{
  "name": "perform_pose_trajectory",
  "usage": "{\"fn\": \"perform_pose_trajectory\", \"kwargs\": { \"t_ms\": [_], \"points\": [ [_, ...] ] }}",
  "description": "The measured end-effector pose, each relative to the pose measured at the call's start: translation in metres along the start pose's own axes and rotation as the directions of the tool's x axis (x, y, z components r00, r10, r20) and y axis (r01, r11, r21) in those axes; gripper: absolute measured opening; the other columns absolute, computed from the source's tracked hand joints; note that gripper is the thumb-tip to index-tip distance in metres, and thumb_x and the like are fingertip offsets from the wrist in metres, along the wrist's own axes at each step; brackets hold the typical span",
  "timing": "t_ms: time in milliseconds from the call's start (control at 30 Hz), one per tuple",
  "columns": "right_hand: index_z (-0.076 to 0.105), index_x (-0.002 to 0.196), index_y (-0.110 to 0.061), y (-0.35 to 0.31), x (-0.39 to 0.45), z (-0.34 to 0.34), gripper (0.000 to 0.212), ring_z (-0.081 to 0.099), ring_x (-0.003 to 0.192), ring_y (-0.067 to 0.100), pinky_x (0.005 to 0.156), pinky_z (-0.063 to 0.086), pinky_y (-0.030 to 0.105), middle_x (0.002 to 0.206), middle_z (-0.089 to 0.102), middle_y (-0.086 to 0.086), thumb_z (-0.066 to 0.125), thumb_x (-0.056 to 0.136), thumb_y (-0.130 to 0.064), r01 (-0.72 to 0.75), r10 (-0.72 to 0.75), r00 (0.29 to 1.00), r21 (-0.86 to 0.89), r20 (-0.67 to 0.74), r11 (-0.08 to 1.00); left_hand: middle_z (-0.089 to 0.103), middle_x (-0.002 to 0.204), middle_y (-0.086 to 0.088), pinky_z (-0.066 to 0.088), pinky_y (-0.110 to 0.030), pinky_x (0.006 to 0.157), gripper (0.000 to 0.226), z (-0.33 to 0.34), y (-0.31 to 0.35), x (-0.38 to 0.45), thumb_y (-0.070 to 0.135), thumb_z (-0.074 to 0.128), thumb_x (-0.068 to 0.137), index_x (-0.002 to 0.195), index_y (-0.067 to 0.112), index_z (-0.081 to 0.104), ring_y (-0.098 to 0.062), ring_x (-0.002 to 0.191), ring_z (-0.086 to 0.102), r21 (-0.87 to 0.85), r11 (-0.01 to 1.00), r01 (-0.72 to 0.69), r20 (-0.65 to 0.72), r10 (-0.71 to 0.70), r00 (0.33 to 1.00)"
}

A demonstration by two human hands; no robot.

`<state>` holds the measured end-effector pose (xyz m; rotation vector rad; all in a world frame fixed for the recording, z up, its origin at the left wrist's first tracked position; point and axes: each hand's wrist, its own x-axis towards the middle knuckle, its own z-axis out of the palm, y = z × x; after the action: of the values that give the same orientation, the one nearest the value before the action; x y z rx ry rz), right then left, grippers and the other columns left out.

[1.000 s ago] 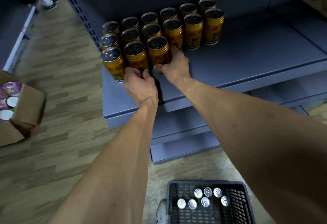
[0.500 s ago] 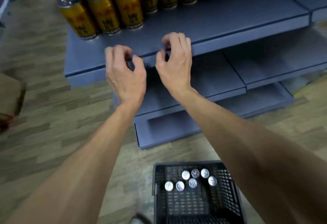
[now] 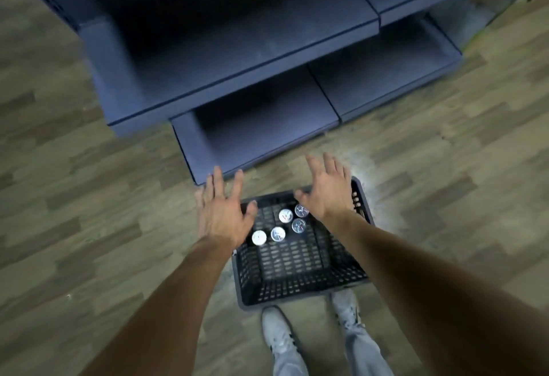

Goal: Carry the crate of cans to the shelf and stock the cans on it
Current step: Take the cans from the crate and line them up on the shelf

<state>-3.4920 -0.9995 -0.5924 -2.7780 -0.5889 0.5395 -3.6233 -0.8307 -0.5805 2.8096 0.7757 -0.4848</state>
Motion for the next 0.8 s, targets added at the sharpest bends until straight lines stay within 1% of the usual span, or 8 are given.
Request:
{"fn": "perform_pose_trajectory", "kwargs": {
  "t_ms": [67,133,267,367,533,633,733,800],
  "points": [
    [0.023,0.154,-0.027,0.034,-0.016,0.035,0.085,0.015,0.149,0.035,0.120,0.016,0.049,0.160,0.019,0.021,0.068,0.085,-0.050,-0.077,0.080,0.991,-0.031,0.106,0.997,-0.010,0.162,-0.018,0.011,-0.047,0.120,0.073,0.042,0.011,-0.008,0.055,0.035,0.096,0.156,0.030,0.001,-0.033,0.150,-0.002,-0.029,0.999,0.022,0.117,-0.019,0.993],
    [0.021,0.155,-0.027,0.060,-0.021,0.067,0.087,0.012,0.150,0.036,0.120,0.014,0.049,0.162,0.013,0.022,0.068,0.085,-0.049,-0.155,0.159,0.971,-0.035,0.178,0.987,-0.009,0.162,-0.018,0.016,-0.046,0.119,0.075,0.078,0.019,-0.006,0.054,0.037,0.097,0.156,0.028,-0.001,-0.035,0.150,0.003,-0.062,0.997,0.051,0.191,-0.039,0.981],
    [0.033,0.147,-0.024,0.098,-0.029,0.129,0.074,0.029,0.141,0.038,0.114,0.029,0.049,0.154,0.027,0.022,0.069,0.084,-0.040,-0.187,0.187,0.965,-0.015,0.185,0.982,0.001,0.162,-0.020,0.028,-0.045,0.115,0.078,0.150,0.032,-0.011,0.050,0.044,0.097,0.156,0.027,-0.001,-0.038,0.146,0.019,-0.081,0.987,0.141,0.298,-0.111,0.948],
    [0.034,0.144,-0.019,0.122,-0.035,0.176,0.072,0.034,0.137,0.038,0.112,0.034,0.048,0.149,0.030,0.022,0.071,0.084,-0.032,-0.216,0.205,0.949,0.019,0.241,0.976,0.012,0.159,-0.024,0.029,-0.044,0.112,0.077,0.198,0.047,-0.012,0.043,0.049,0.095,0.156,0.024,0.007,-0.042,0.138,0.033,-0.080,0.977,0.196,0.296,-0.164,0.941],
    [0.034,0.143,-0.018,0.163,-0.020,0.244,0.064,0.035,0.136,0.036,0.111,0.040,0.047,0.151,0.027,0.023,0.068,0.089,-0.031,-0.265,0.234,0.929,0.072,0.286,0.962,0.019,0.156,-0.025,0.036,-0.047,0.109,0.077,0.263,0.082,0.016,0.038,0.055,0.092,0.155,0.023,0.012,-0.040,0.135,0.038,-0.093,0.975,0.202,0.306,-0.165,0.938],
    [0.030,0.146,-0.021,0.190,0.000,0.278,0.073,0.030,0.142,0.035,0.113,0.039,0.046,0.155,0.021,0.023,0.073,0.088,-0.032,-0.240,0.219,0.921,0.024,0.322,0.971,0.028,0.151,-0.024,0.042,-0.047,0.104,0.076,0.298,0.098,0.040,0.039,0.055,0.091,0.153,0.024,0.013,-0.040,0.129,0.044,-0.122,0.973,0.197,0.283,-0.156,0.946],
    [0.028,0.147,-0.025,0.214,0.023,0.305,0.075,0.028,0.144,0.033,0.115,0.038,0.045,0.156,0.018,0.020,0.072,0.087,-0.017,-0.214,0.209,0.917,-0.024,0.341,0.977,0.028,0.152,-0.024,0.042,-0.048,0.104,0.074,0.328,0.109,0.060,0.038,0.053,0.092,0.153,0.025,0.013,-0.040,0.132,0.042,-0.138,0.972,0.188,0.297,-0.140,0.945],
    [0.036,0.142,-0.021,0.226,0.032,0.322,0.067,0.032,0.141,0.031,0.114,0.038,0.044,0.154,0.021,0.019,0.070,0.086,-0.005,-0.228,0.224,0.909,-0.032,0.352,0.973,0.027,0.151,-0.024,0.042,-0.047,0.103,0.071,0.344,0.112,0.066,0.037,0.052,0.093,0.153,0.023,0.015,-0.040,0.130,0.043,-0.148,0.968,0.204,0.312,-0.150,0.938]
  ]
}}
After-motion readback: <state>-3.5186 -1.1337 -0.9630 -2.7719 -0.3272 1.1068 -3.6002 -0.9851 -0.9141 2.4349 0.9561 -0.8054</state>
